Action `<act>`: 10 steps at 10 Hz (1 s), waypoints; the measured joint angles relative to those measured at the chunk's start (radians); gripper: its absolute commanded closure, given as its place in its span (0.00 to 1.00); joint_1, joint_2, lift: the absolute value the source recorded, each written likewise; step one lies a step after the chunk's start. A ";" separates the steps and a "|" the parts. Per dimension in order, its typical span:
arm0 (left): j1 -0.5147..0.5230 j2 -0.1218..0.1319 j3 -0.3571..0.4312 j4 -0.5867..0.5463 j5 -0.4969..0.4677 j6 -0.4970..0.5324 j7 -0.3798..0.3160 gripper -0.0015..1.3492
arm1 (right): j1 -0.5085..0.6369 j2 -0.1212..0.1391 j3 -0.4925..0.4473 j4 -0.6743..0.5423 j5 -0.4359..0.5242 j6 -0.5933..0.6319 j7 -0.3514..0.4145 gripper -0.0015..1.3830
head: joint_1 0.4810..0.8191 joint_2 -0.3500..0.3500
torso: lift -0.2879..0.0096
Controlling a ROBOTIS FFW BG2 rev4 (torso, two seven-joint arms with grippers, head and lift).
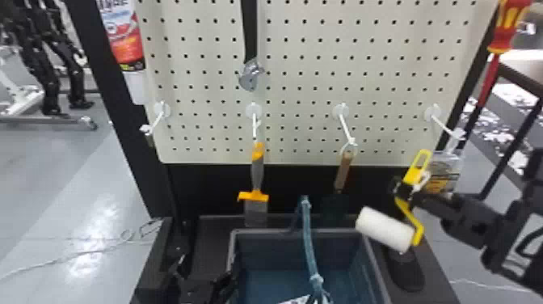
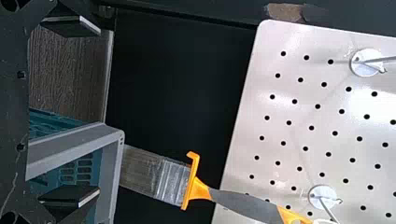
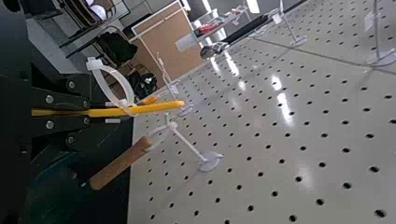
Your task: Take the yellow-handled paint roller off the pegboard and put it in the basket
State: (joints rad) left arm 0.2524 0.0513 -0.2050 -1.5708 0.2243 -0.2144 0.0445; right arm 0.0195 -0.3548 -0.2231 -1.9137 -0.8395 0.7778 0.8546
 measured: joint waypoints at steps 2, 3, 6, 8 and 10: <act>0.000 -0.002 0.000 0.001 0.000 0.001 0.000 0.09 | 0.008 0.028 0.052 0.053 0.042 -0.007 0.038 0.93 | 0.20 0.50 | 0.63; 0.000 -0.002 0.000 0.002 0.000 0.000 0.000 0.09 | 0.009 0.044 0.102 0.098 0.053 -0.022 0.062 0.93 | 0.20 0.50 | 0.63; -0.001 -0.005 0.002 0.004 0.000 -0.002 0.000 0.09 | -0.047 0.059 0.249 0.278 0.095 -0.079 0.131 0.93 | 0.20 0.50 | 0.63; -0.002 -0.006 0.002 0.007 0.001 -0.004 0.000 0.09 | -0.103 0.060 0.306 0.403 0.120 -0.128 0.158 0.93 | 0.20 0.50 | 0.63; -0.002 -0.008 0.003 0.008 0.001 -0.007 0.000 0.09 | -0.137 0.061 0.326 0.494 0.149 -0.160 0.172 0.86 | 0.20 0.50 | 0.63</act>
State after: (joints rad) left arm 0.2499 0.0431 -0.2016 -1.5630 0.2255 -0.2216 0.0442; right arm -0.1177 -0.2939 0.1031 -1.4194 -0.6901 0.6179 1.0265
